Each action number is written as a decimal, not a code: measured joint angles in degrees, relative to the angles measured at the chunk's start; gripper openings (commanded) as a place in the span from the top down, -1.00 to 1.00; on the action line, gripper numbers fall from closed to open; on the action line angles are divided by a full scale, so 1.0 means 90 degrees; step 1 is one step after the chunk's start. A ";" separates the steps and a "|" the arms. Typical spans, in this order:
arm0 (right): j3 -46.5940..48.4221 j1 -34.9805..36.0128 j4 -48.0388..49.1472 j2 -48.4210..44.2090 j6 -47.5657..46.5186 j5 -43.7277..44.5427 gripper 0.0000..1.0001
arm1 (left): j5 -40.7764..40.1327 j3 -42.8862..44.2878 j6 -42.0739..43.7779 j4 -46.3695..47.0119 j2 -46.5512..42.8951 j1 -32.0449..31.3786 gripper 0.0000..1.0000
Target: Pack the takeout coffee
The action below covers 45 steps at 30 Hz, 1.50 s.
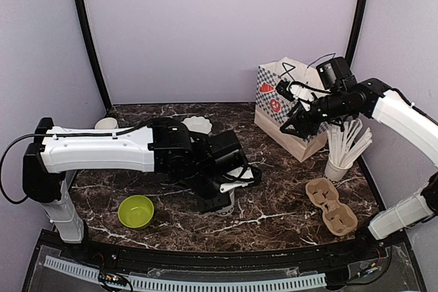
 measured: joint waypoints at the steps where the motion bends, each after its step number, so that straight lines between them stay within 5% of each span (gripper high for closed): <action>1: -0.0039 0.0000 0.0015 0.0000 0.0000 -0.0002 -0.26 | 0.0010 -0.0007 0.0068 0.0092 0.0109 -0.0007 1.00; 7: -0.0097 -0.0017 0.0032 0.0000 -0.0005 -0.0126 -0.26 | -0.0007 -0.0019 0.0333 0.0364 0.0522 -0.0007 0.95; 19: -0.0097 -0.0022 0.0029 0.0007 -0.0032 -0.0345 -0.26 | -0.0294 0.0644 0.0444 0.0041 0.1047 -0.0034 0.09; 24: -0.0097 -0.0022 0.0029 0.0041 -0.0051 -0.0476 -0.25 | -0.0600 0.1345 -0.0126 -0.0066 0.0680 0.0282 0.05; 34: -0.0097 -0.0022 0.0027 0.0151 -0.0187 -0.0537 -0.24 | -0.0969 0.1375 -0.2249 -0.0333 0.0597 0.2941 0.00; 45: -0.0126 -0.0022 0.0007 0.0134 -0.0267 -0.0709 -0.24 | -0.0277 0.1355 -0.2613 -0.0182 0.1807 0.3220 -0.10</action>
